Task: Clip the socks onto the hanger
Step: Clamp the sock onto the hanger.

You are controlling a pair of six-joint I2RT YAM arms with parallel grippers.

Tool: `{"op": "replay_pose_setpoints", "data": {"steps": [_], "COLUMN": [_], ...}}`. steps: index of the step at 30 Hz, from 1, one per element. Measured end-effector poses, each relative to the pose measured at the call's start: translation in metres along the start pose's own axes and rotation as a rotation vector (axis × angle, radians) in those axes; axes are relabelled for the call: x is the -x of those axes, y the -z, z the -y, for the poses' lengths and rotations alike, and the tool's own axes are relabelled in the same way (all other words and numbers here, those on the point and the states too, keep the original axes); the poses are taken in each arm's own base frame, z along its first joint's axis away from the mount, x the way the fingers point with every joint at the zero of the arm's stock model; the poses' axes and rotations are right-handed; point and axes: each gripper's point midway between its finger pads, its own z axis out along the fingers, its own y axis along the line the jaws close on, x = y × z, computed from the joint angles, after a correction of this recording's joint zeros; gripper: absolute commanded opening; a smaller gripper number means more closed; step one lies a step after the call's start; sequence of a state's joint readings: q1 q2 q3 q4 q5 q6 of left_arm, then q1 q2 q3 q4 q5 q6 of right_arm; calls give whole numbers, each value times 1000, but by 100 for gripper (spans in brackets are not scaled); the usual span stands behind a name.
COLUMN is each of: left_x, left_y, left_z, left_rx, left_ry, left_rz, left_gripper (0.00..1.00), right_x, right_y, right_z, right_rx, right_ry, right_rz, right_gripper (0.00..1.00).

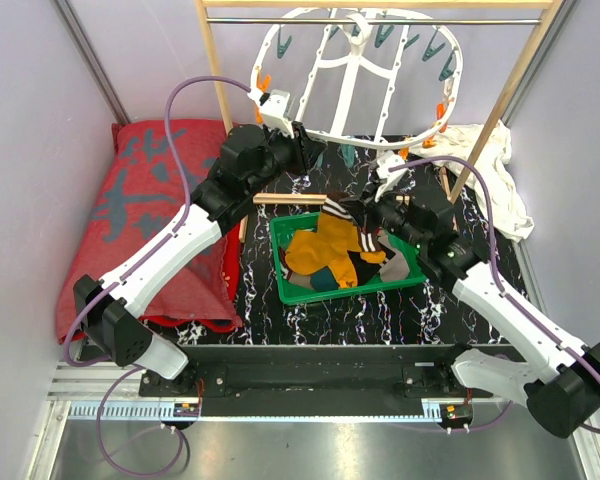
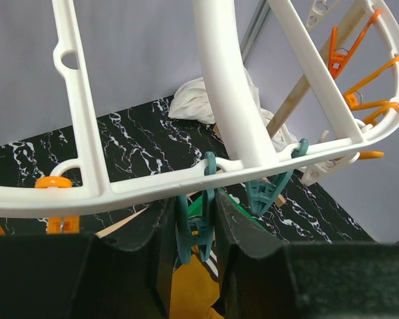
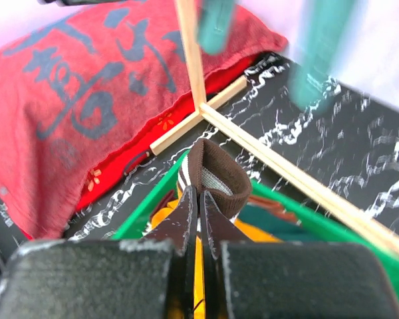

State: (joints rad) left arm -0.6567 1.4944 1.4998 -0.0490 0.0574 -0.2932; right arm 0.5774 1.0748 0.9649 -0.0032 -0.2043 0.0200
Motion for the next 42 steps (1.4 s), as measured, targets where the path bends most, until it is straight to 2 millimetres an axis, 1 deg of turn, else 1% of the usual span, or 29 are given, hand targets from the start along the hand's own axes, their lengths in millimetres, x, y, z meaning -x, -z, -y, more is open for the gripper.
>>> {"op": "replay_pose_setpoints", "data": {"steps": [5,12,15,18,26,30,37,42], "left_x": [4,10,9,9,12,11,12,12], "left_y": [1,5,5,5,6,7,7,7], "left_z": [7,17,19,16,19,21,23,23], "left_rx": [-38,-112,-149,-163,-203,-213,-220,-222], "left_ry": [-9,-25,-26,-22,-13,-8,-7,-7], "left_rz": [20,64,82,89,98,96,99,99], "left_gripper": [0,0,0,0,0,0,0,0], "right_x": [12,31,33,37,57,59,53,58], "right_y": [-9,-13,-14,-15,-16,-20,-27,-27], "right_z": [-8,-16,-15,-14,-9,-7,-2,-1], "right_rx": [82,138,140,131,94,86,71,60], "right_ry": [124,224,244,260,289,294,290,293], "right_rz": [10,60,71,85,163,175,159,177], "right_gripper": [0,0,0,0,0,0,0,0]}}
